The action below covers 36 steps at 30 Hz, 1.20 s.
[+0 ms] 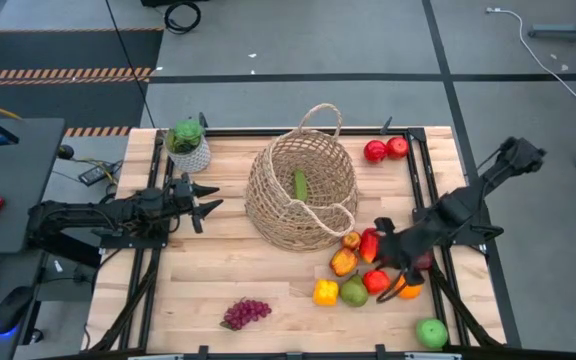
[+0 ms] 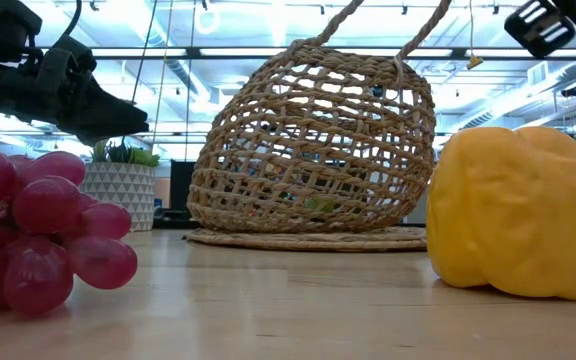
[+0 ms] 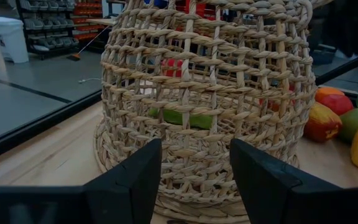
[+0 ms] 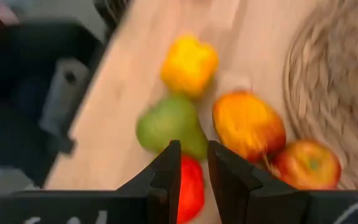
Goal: Build produce basket
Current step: Put the yellow bell pepper into the brown basket
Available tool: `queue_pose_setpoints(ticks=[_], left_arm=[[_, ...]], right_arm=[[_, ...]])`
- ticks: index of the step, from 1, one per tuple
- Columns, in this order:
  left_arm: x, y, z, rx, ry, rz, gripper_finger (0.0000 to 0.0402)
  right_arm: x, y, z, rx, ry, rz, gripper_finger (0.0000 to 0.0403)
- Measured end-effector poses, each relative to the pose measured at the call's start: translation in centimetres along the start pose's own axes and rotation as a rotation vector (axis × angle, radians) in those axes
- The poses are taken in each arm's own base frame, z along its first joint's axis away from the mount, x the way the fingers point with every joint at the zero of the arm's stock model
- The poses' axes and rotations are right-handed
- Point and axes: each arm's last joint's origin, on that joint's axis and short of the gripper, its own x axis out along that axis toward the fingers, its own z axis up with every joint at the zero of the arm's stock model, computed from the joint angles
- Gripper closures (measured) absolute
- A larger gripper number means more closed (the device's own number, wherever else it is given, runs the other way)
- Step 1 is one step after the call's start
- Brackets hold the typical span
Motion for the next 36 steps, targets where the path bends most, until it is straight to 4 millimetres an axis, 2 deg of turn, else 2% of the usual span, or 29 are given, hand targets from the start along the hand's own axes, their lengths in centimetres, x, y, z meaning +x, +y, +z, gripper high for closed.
queue_pose_setpoints(ticks=[4,9,13,17,23,31,33,36], left_arm=[[0.0,0.0,0.0,0.0,0.0,0.0,0.0208],[0.0,0.0,0.0,0.0,0.0,0.0,0.0206],[0.0,0.0,0.0,0.0,0.0,0.0,0.0203],[0.0,0.0,0.0,0.0,0.0,0.0,0.0207],[0.0,0.0,0.0,0.0,0.0,0.0,0.0205],[0.0,0.0,0.0,0.0,0.0,0.0,0.0207],[0.0,0.0,0.0,0.0,0.0,0.0,0.0208],[0.0,0.0,0.0,0.0,0.0,0.0,0.0206]], right_arm=[[1.5,0.9,0.8,-0.062,0.135,-0.036,0.0317],[3.6,2.5,2.4,-0.175,0.2,-0.028,0.0314],[4.5,3.8,4.3,-0.216,0.207,-0.001,0.0294],[5.6,5.4,6.1,-0.244,0.215,0.012,0.0248],[8.2,7.5,7.3,-0.282,0.288,0.011,0.0149],[11.2,8.4,8.4,-0.321,0.408,-0.033,0.0019],[12.0,8.6,8.8,-0.353,0.412,-0.05,0.0007],[12.8,9.1,9.8,-0.433,0.387,-0.071,0.0015]])
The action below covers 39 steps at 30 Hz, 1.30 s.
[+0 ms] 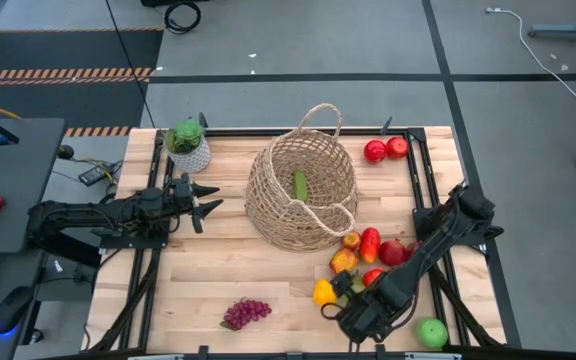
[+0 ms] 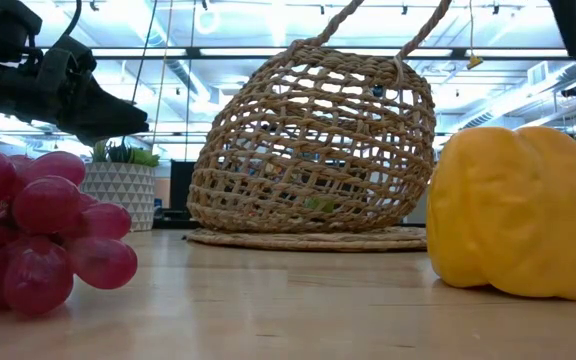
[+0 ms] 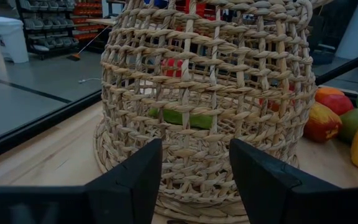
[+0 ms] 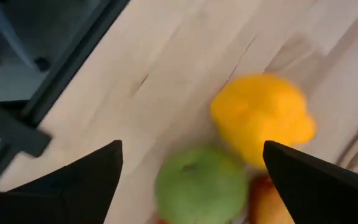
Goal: Build produce basket
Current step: Put the yellow bell pepper into the brown basket
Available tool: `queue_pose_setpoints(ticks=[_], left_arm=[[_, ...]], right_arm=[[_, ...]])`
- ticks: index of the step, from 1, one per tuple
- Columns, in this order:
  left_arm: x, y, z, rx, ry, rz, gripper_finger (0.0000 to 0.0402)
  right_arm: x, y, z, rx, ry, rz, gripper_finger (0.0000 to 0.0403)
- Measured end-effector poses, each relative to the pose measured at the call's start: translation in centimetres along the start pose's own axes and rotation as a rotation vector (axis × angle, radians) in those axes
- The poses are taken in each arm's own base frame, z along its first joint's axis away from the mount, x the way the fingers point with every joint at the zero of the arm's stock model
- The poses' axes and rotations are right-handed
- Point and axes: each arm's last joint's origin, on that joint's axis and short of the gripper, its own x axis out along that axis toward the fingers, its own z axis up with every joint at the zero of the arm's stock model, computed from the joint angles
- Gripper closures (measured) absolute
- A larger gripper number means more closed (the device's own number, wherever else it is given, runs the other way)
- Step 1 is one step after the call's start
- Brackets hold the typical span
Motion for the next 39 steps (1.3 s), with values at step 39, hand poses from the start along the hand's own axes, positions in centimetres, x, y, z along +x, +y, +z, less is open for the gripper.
queue_pose_setpoints(ticks=[39], left_arm=[[0.0,0.0,0.0,0.0,0.002,0.0,0.0208]], right_arm=[[6.7,-5.8,3.4,-0.507,0.205,0.058,0.0029]])
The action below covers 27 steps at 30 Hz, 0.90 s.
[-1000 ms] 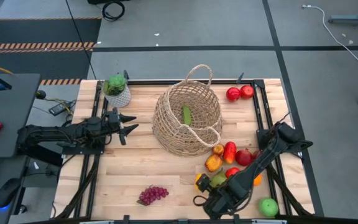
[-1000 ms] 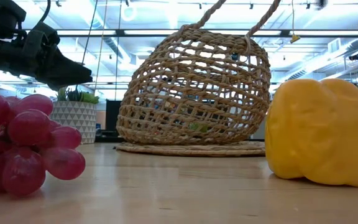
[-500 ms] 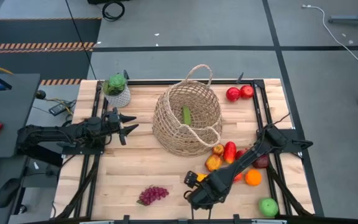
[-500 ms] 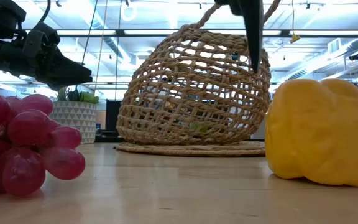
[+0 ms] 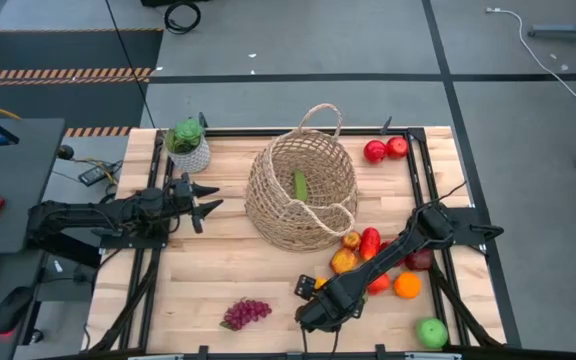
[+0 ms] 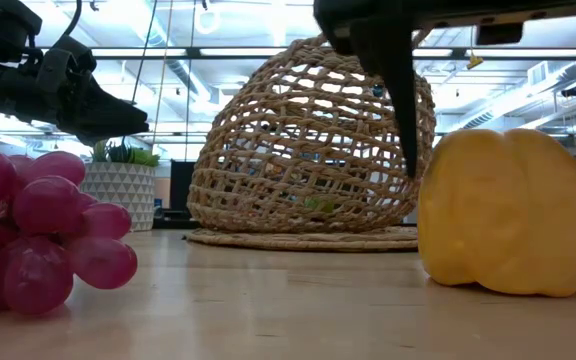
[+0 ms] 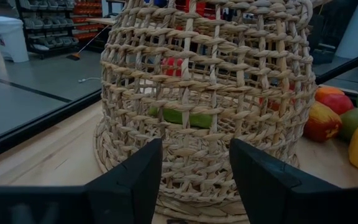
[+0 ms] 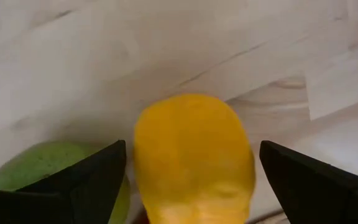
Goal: Build produce basket
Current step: Put the yellow bell pepper into the brown basket
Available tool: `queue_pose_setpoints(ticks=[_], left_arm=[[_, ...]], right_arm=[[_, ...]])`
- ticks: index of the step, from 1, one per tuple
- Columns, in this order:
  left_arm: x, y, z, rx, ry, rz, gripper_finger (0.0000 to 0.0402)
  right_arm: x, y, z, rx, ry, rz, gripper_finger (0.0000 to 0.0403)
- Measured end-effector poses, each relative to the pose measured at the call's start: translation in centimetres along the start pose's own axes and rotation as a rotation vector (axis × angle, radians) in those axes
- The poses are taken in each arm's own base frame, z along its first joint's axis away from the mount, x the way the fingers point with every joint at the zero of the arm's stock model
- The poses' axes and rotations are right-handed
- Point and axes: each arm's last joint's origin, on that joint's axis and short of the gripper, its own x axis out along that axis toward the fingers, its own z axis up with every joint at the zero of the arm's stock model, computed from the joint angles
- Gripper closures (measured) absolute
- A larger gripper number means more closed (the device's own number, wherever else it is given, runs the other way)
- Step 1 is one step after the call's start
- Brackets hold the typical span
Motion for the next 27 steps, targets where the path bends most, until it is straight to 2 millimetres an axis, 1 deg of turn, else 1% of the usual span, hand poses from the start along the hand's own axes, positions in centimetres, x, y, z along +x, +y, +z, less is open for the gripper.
queue_pose_setpoints(ticks=[6,10,16,22,27], left_arm=[[0.0,0.0,0.0,0.0,0.0,0.0,0.0204],[0.0,0.0,0.0,0.0,0.0,0.0,0.0204],[0.0,0.0,0.0,0.0,0.0,0.0,0.0208],[0.0,0.0,0.0,0.0,-0.001,0.0,0.0203],[0.0,0.0,0.0,-0.001,-0.001,0.0,0.0206]], right_arm=[[0.8,-0.6,-0.8,0.033,0.005,0.029,0.0029],[2.1,-0.7,-1.6,0.05,0.014,0.058,0.0029],[3.6,-0.8,-2.4,0.067,0.024,0.068,0.0029],[3.8,-0.7,-2.4,0.07,0.021,0.065,0.0035],[3.8,-0.7,-2.4,0.082,0.021,0.067,0.006]])
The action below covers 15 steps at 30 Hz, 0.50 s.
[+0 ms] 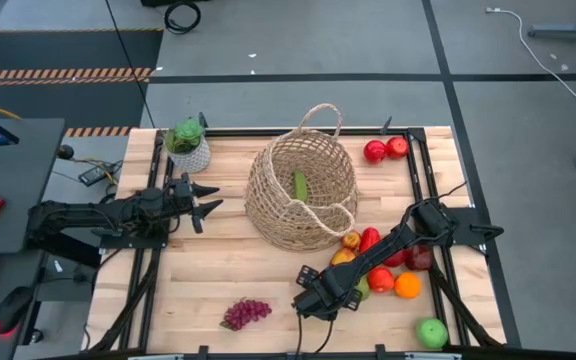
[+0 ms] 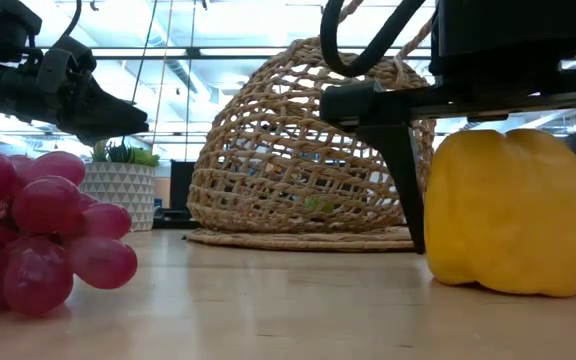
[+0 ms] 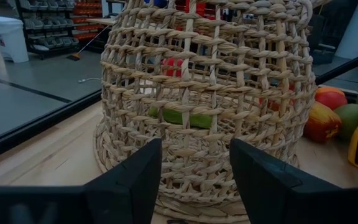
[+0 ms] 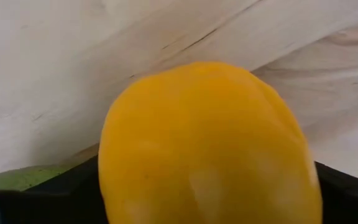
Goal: Build produce basket
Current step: Put the yellow bell pepper into the brown basket
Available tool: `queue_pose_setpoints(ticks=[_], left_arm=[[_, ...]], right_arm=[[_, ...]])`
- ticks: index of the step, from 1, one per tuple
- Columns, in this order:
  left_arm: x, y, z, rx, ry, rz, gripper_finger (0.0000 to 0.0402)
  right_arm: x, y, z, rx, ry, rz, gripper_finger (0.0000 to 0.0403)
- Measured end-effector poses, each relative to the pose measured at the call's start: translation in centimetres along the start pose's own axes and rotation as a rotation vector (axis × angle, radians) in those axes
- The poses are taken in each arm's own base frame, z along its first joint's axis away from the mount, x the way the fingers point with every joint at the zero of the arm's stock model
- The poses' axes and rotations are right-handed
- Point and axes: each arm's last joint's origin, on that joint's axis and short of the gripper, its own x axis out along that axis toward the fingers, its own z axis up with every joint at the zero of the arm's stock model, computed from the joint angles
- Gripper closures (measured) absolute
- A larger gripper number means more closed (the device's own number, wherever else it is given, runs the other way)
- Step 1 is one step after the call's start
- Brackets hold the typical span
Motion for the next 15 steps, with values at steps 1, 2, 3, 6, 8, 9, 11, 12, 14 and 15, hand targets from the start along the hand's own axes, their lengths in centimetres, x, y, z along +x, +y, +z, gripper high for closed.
queue_pose_setpoints(ticks=[1,2,3,6,8,9,11,12,14,15], left_arm=[[0.0,0.0,0.0,0.0,0.0,0.0,0.0207],[0.0,0.0,0.0,0.0,0.0,0.0,0.0208],[0.0,0.0,0.0,0.0,0.0,0.0,0.0208],[0.0,0.0,0.0,0.0,0.0,0.0,0.0207],[0.0,0.0,0.0,0.0,0.0,0.0,0.0205],[0.0,0.0,0.0,0.0,0.0,0.0,0.0205],[0.0,0.0,0.0,0.0,0.0,0.0,0.0206],[0.0,0.0,0.0,0.0,0.0,0.0,0.0207],[0.0,0.0,0.0,0.0,0.0,0.0,0.0208],[0.0,0.0,0.0,0.0,0.0,0.0,0.0208]], right_arm=[[0.0,0.0,0.0,0.003,0.0,0.0,0.0067],[-0.1,0.0,0.0,0.011,0.005,0.003,0.0073],[-0.3,0.0,-0.1,0.019,0.013,0.009,0.0078],[-1.5,-0.3,0.1,0.049,0.017,0.002,0.0086],[-2.6,-0.7,0.0,0.083,0.023,0.006,0.0086],[-3.2,-1.0,0.1,0.108,0.016,0.002,0.0085],[-4.7,-1.6,0.2,0.154,-0.001,-0.009,0.0083],[-5.5,-1.9,0.1,0.176,-0.006,-0.011,0.0083],[-7.1,-2.4,0.1,0.22,-0.023,-0.02,0.0083],[-8.0,-2.6,0.1,0.244,-0.036,-0.027,0.0083]])
